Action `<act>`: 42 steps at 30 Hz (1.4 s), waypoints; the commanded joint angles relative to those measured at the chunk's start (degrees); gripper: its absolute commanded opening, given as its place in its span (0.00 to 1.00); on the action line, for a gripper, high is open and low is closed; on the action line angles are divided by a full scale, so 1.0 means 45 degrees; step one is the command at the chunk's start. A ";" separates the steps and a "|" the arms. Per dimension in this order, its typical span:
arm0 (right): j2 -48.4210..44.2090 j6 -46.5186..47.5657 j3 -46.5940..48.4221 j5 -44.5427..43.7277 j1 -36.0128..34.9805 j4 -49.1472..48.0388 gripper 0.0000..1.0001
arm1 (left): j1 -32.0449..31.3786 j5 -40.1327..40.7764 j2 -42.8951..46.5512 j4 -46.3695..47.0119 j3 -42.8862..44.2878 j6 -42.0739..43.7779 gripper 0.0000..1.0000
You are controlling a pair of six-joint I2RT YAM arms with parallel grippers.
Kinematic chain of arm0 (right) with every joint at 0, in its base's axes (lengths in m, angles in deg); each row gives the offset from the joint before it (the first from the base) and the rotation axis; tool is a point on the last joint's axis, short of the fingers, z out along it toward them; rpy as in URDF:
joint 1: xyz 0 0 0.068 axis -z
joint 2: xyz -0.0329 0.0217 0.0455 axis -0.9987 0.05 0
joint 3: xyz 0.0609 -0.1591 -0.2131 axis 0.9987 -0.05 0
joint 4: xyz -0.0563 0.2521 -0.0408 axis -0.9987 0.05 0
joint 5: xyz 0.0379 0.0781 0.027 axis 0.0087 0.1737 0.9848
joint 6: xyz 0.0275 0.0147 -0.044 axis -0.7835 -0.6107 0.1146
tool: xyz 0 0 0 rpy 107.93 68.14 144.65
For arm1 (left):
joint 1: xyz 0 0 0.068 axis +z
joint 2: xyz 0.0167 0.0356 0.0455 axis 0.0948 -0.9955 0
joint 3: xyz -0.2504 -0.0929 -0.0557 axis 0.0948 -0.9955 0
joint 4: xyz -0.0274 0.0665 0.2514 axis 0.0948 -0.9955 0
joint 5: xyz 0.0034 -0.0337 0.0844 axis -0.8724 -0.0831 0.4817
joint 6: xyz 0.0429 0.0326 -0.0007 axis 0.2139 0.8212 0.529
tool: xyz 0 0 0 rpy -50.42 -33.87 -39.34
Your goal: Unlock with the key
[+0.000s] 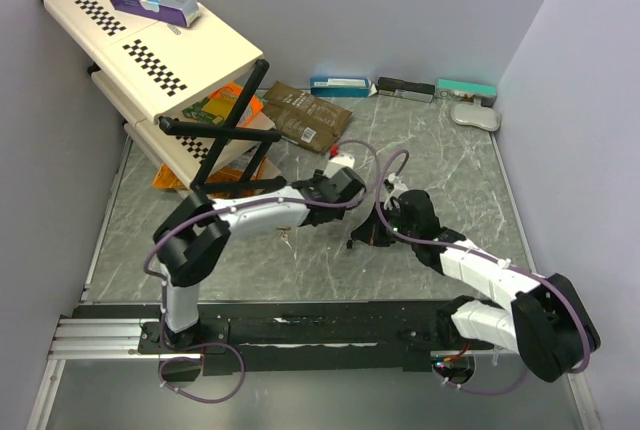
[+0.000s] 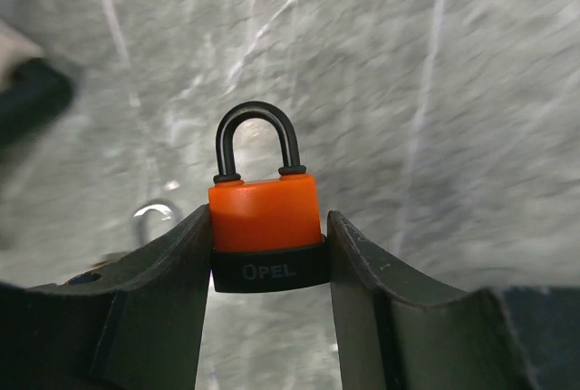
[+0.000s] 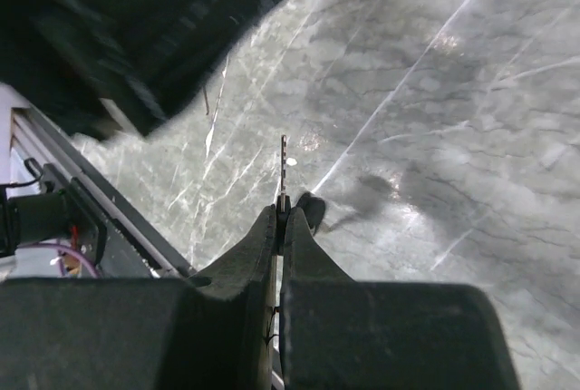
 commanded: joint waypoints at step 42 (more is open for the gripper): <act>-0.3171 -0.2037 -0.3528 0.0980 -0.0674 -0.5745 0.00 | -0.0813 0.1479 -0.0312 -0.3251 0.3488 0.0015 0.01</act>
